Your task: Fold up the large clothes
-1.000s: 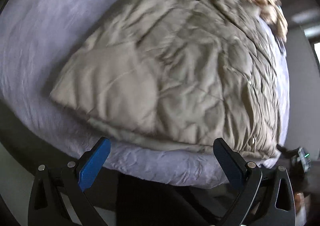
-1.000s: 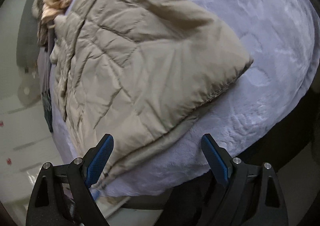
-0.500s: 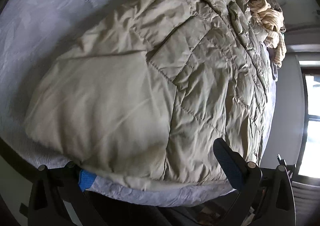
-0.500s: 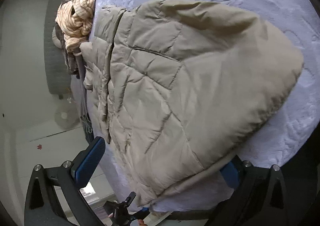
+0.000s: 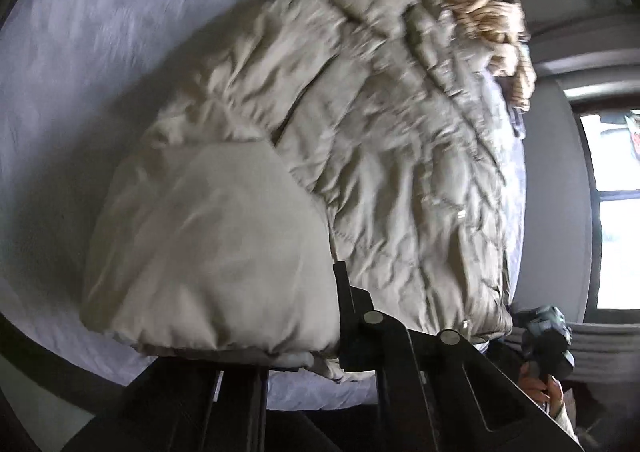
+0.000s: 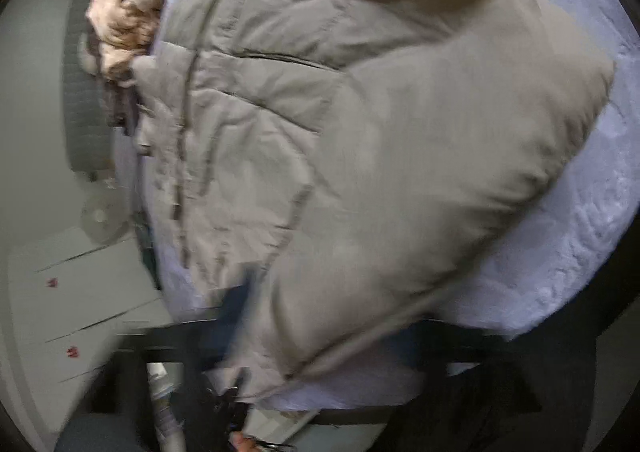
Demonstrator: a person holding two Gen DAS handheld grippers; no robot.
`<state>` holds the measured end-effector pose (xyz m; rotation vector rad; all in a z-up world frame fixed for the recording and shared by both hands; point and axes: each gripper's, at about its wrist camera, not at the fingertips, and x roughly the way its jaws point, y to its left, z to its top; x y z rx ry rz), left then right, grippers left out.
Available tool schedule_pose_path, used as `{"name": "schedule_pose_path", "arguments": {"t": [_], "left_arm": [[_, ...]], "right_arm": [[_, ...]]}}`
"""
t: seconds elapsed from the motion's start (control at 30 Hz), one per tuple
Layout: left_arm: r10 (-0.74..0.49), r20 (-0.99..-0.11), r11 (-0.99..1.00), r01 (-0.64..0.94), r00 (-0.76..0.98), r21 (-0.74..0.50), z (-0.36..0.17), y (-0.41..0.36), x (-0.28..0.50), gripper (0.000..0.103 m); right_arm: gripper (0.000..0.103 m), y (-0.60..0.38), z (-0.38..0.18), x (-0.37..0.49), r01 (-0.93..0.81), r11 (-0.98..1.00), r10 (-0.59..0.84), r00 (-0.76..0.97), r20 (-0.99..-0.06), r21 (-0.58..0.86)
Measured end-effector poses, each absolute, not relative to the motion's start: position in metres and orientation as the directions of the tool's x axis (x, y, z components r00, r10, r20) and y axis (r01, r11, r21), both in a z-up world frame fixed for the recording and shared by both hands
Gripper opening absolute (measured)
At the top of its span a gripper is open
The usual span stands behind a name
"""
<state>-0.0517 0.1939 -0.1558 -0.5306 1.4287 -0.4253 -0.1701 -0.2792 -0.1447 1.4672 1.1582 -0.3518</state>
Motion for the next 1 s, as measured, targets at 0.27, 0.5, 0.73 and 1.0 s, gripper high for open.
{"name": "schedule_pose_path", "arguments": {"t": [0.27,0.5,0.73,1.0], "left_arm": [[-0.587,-0.781,0.807,0.081,0.213,-0.584,-0.094,0.183,-0.021,0.012],[-0.553,-0.762,0.830,0.140,0.337,-0.540,-0.038,0.160,0.023,0.012],[-0.479,-0.746,0.871,0.146,0.464,-0.468,0.005,0.118,0.089,0.012],[-0.366,-0.770,0.924,0.105,0.523,-0.368,0.001,0.079,0.188,0.012]], "right_arm": [[0.010,-0.290,-0.103,-0.142,0.720,0.346,0.405,0.463,-0.788,0.601],[0.009,-0.310,-0.047,-0.072,0.587,0.527,0.367,0.495,-0.787,0.615],[0.009,-0.334,0.004,0.026,0.413,0.711,0.336,0.512,-0.791,0.569],[0.009,-0.362,0.002,0.152,0.304,0.805,0.320,0.499,-0.805,0.509]]}}
